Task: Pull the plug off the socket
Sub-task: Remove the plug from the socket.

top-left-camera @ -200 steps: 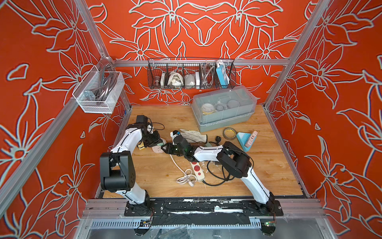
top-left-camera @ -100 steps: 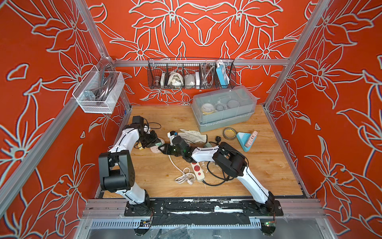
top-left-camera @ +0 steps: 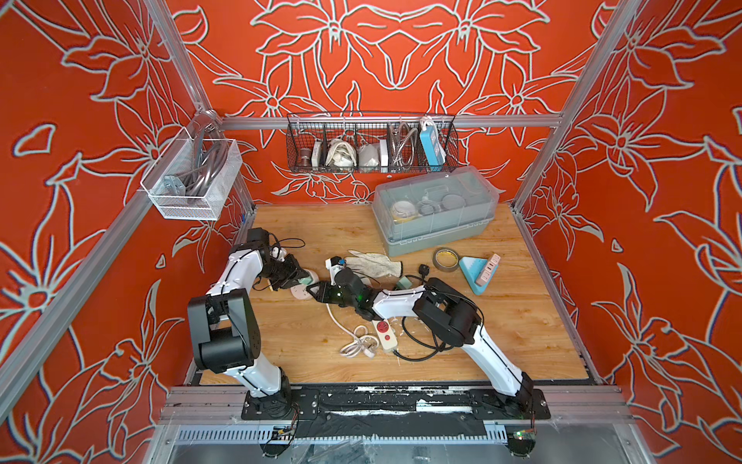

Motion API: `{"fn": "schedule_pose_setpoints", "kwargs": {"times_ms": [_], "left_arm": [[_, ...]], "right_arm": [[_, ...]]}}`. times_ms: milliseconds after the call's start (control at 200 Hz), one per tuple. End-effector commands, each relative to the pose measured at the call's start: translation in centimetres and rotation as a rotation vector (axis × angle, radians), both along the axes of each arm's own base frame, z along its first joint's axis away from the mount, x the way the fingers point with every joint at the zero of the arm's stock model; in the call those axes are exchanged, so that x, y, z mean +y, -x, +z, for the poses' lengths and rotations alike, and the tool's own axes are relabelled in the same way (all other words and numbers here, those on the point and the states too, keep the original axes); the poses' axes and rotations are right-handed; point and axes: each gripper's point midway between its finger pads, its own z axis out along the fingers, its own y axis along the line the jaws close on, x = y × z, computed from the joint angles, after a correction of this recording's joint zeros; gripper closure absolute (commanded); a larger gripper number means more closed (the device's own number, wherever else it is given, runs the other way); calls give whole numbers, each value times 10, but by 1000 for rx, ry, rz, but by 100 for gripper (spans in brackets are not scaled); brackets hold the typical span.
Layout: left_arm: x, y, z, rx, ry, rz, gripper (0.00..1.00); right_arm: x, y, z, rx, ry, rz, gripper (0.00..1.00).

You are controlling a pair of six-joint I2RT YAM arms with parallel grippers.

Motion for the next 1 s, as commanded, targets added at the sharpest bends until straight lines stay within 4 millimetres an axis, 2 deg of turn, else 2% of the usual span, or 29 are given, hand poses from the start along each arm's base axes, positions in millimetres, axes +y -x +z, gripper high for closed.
{"fn": "schedule_pose_setpoints", "kwargs": {"times_ms": [0, 65, 240, 395, 566, 676, 726, 851, 991], "left_arm": [[41, -4, 12, -16, -140, 85, 100], [43, -2, 16, -15, -236, 46, 100], [25, -5, 15, 8, -283, -39, 100], [5, -14, 27, -57, -47, 13, 100], [17, -14, 35, -112, 53, 116, 100], [18, -13, 38, -144, 127, 151, 100], [22, -12, 37, -140, 83, 146, 100], [37, -1, 32, -70, -197, 71, 100], [37, 2, 36, -52, -287, 32, 100]], "right_arm": [[-40, -16, -37, 35, 227, -122, 100], [-46, -15, -43, 18, 320, -124, 100], [-43, -12, -56, 60, 295, -115, 100], [-50, -13, -62, 79, 289, -143, 100], [-53, -14, -56, 71, 280, -154, 100], [-53, -15, -54, 71, 277, -151, 100], [-53, -15, -55, 74, 279, -151, 100], [-54, -14, -56, 71, 292, -150, 100], [-55, -15, -60, 72, 301, -156, 100]]}}
